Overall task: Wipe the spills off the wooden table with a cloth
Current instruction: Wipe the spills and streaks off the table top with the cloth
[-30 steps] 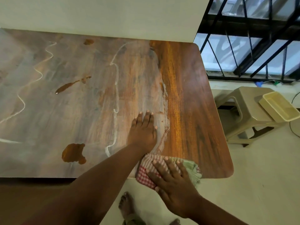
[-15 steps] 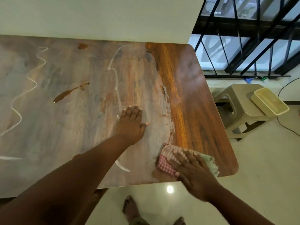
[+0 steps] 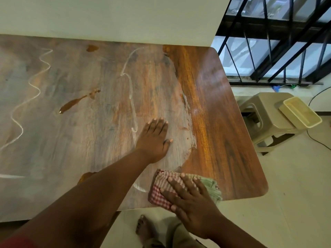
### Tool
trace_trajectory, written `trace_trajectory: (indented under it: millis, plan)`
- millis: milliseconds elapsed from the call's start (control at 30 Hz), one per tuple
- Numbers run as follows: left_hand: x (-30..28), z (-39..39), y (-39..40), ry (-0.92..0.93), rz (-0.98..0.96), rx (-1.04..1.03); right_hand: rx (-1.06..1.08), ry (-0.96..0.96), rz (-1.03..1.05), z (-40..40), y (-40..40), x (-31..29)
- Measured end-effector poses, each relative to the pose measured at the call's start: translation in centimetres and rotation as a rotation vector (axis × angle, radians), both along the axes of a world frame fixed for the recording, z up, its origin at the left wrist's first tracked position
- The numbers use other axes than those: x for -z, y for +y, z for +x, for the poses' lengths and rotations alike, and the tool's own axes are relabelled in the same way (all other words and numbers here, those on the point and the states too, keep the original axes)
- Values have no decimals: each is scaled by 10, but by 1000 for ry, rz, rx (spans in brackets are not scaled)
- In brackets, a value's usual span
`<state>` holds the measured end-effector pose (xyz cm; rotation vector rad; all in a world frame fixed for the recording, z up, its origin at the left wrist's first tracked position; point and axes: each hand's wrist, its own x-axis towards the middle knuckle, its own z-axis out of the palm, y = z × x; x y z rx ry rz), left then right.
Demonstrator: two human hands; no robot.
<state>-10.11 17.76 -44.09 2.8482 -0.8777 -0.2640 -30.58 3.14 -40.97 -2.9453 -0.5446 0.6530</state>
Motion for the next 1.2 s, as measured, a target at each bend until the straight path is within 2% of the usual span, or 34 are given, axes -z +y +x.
trace_trajectory:
  millis: [200,400,567,700,867,1033,1200]
  plan:
    - [-3,-2,1,37,-10,-3,158,-83,65,63,-36,15]
    - [-3,1,2,2,-40,-3,139,-90,5,142,-58,11]
    - [-2,-2,1,29,-41,-16,94,-24,33,101,-48,7]
    - [-4,-1,1,21,-22,-20,-64,30,11,39,-44,1]
    - [-8,5,5,16,25,-8,-115,28,38,51,-51,-5]
    - [-11,26,40,-29,49,-155,8,-55,76,113,-47,5]
    - [-6,39,93,-46,26,-363,20,-113,59,173,-48,14]
